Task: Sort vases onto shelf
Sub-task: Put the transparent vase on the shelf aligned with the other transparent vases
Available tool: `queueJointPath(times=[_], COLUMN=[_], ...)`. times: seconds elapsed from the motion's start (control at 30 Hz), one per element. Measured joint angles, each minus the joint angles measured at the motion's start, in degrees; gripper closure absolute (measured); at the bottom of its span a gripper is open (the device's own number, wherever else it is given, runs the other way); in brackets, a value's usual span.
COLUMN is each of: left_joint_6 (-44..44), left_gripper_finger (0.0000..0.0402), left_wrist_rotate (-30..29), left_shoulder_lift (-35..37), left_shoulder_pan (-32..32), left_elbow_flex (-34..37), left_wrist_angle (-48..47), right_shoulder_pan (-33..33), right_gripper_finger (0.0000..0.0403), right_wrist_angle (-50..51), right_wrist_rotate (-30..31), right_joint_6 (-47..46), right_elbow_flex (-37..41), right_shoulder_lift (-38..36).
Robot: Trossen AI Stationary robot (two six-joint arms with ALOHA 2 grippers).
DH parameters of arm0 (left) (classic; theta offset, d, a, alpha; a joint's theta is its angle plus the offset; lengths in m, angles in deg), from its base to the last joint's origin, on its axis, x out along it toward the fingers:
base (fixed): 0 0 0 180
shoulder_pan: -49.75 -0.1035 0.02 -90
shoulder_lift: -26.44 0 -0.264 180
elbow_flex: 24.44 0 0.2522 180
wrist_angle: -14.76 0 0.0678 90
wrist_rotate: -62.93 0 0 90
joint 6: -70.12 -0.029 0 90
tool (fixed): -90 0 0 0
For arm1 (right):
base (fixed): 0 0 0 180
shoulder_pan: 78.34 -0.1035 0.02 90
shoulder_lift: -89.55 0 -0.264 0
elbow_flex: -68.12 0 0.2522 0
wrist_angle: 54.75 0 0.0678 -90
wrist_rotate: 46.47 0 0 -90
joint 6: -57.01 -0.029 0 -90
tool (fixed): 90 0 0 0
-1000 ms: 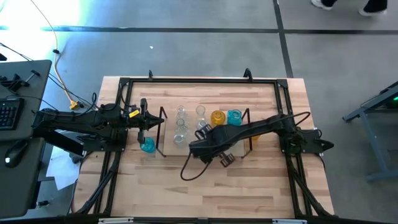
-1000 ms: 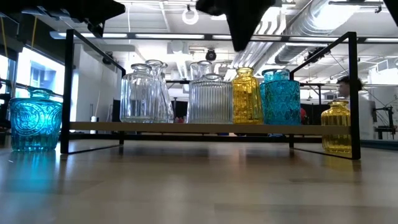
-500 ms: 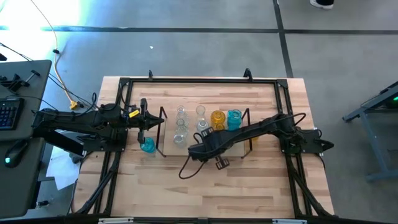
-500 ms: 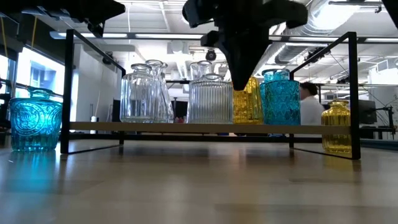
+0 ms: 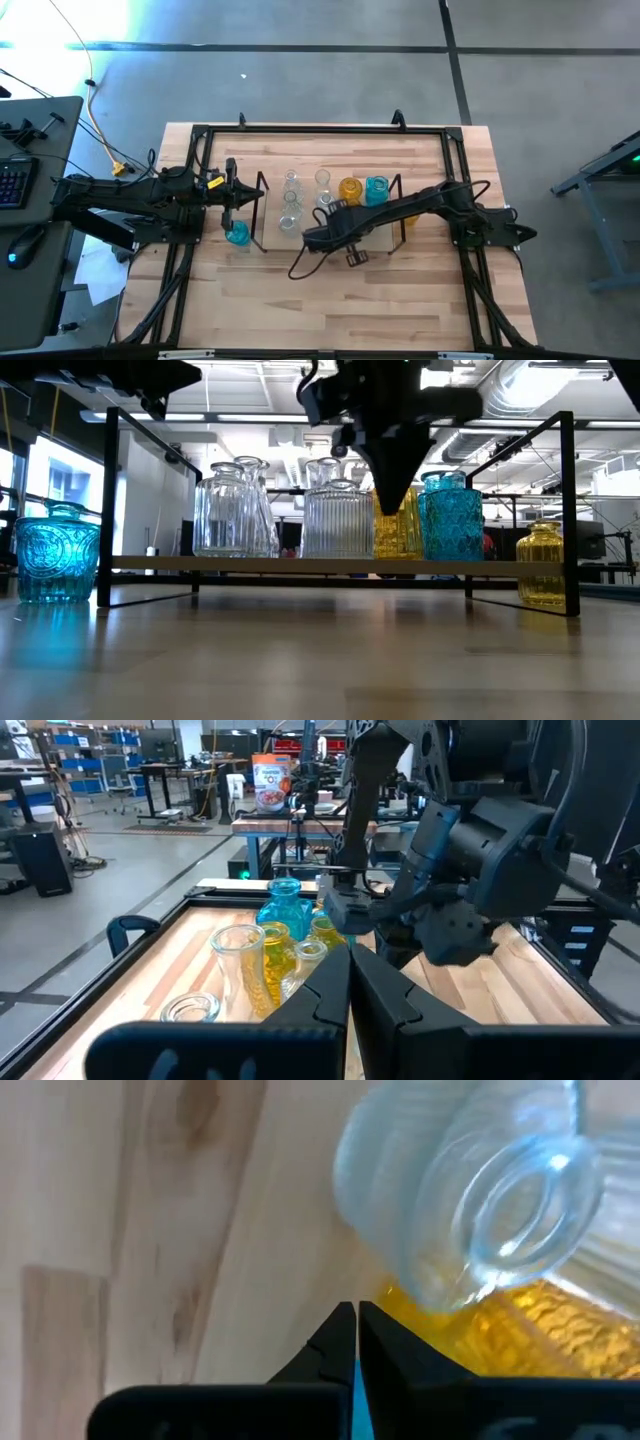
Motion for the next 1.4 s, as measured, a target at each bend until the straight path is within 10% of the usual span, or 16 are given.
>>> queueJointPath(times=[0.83, 1.4], left_joint_6=[-0.42, -0.44], left_gripper_finger=[0.0402, 0.0402], left_wrist_rotate=[-0.87, -0.87], left_shoulder_lift=[-0.02, -0.02], left_shoulder_pan=[-0.02, -0.02], left_elbow_flex=[0.00, 0.00], left_wrist_angle=[-0.81, -0.94], right_shoulder_pan=[0.19, 0.16], right_gripper_finger=[0.0403, 0.0403], right_wrist_angle=[-14.04, -18.00], right_wrist_rotate=[-7.88, -0.54], right_joint_6=[-4.69, -9.70], right_elbow_flex=[-0.04, -0.02], right_shoulder_lift=[-3.94, -2.93])
